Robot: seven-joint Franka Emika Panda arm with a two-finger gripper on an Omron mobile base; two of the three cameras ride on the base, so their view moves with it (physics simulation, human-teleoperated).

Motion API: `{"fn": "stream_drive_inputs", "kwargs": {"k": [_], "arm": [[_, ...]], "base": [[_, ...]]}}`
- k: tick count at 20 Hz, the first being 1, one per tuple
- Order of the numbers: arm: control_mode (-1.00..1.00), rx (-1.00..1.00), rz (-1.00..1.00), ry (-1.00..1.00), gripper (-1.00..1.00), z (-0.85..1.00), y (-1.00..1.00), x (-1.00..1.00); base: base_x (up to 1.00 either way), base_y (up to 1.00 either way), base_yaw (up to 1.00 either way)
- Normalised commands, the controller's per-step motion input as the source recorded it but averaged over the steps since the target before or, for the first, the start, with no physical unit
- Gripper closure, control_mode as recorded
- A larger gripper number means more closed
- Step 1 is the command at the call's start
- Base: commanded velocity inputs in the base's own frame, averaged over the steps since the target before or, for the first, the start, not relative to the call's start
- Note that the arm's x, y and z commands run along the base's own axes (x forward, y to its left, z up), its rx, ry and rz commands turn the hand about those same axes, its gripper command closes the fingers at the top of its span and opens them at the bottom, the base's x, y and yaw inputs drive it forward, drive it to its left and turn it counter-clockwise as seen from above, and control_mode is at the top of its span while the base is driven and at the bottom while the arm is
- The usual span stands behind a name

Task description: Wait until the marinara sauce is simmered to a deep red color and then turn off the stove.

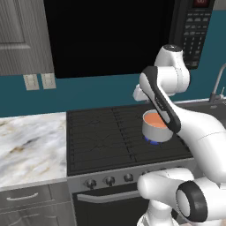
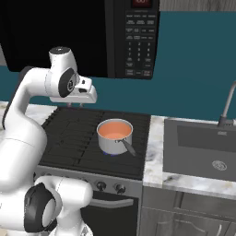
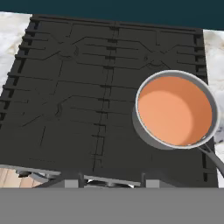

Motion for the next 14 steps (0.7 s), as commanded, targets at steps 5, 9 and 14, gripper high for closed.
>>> {"fn": "stream_drive_inputs", "kwargs": {"k": [5, 9, 14], "arm": [[-1.00, -0.01, -0.01, 0.09, -1.00, -0.13, -0.06, -0.60], [-1.00, 0.00, 0.00, 0.00, -1.00, 0.00, 0.00, 0.00], [-1.00, 0.00, 0.00, 0.00, -1.00, 0.00, 0.00, 0.00]], "base": [[0.00, 0.00, 0.00], [0.00, 0.00, 0.00], [0.00, 0.00, 0.00]]}}
